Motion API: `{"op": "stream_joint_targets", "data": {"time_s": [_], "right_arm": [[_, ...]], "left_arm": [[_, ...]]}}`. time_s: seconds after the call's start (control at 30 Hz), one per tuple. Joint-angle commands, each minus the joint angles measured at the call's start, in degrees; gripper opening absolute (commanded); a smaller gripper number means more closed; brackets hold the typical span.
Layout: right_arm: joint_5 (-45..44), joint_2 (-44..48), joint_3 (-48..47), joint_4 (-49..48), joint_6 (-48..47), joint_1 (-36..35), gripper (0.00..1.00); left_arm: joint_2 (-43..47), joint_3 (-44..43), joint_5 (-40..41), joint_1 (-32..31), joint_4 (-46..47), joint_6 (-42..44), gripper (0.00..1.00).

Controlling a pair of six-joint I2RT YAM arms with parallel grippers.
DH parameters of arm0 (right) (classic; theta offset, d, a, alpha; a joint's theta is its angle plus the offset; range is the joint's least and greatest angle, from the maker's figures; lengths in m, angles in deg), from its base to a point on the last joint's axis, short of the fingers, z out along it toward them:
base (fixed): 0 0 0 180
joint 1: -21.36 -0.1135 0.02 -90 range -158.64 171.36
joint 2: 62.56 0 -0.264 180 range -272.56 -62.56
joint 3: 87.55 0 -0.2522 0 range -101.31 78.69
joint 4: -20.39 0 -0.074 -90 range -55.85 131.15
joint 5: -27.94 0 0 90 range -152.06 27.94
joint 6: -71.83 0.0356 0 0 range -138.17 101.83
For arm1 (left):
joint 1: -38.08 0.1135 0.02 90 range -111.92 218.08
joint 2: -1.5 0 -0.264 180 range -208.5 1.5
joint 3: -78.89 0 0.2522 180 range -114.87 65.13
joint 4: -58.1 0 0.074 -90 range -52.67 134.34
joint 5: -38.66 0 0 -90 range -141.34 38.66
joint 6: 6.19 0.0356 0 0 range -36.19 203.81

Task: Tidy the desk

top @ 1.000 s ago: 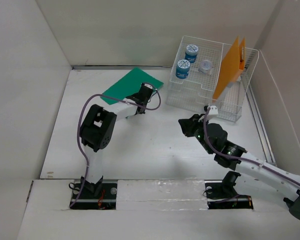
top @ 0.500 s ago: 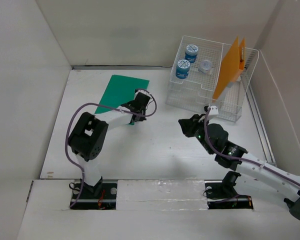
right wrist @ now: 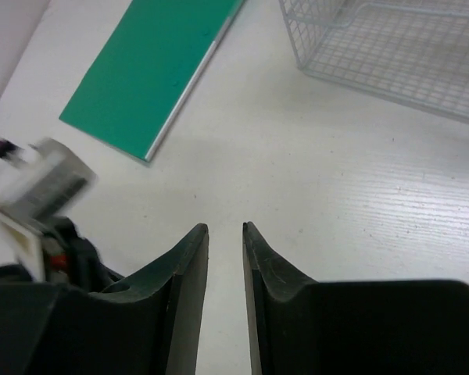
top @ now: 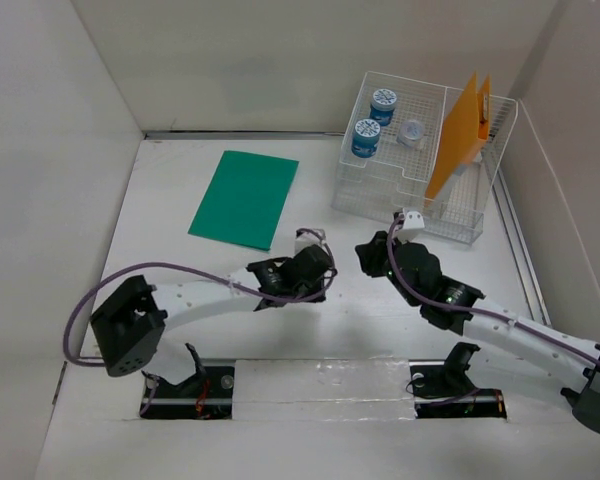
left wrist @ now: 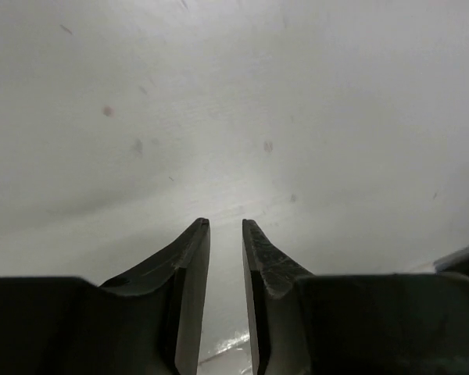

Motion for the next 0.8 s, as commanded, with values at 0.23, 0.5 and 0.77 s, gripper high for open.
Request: {"op": "stream_joint_targets", "data": {"time_s": [0.23, 0.5, 0.77], "right_arm": [[5.8, -17.1, -9.3, -10.7, -1.0, -0.5, 0.03], [7.6, -49.5, -33.5, -10.9, 5.8, -1.6, 0.51], [6.7, -68.9, -50.5, -6.8, 12.6, -0.4, 0.46]], "left_arm": [[29.5, -3.2, 14.1, 15.8, 3.6, 1.2, 0.38], [45.0, -4.8, 16.4, 15.8, -2.1, 4.0, 0.48], [49.9, -2.2, 12.2, 15.8, -2.1, 6.1, 0.48]]}}
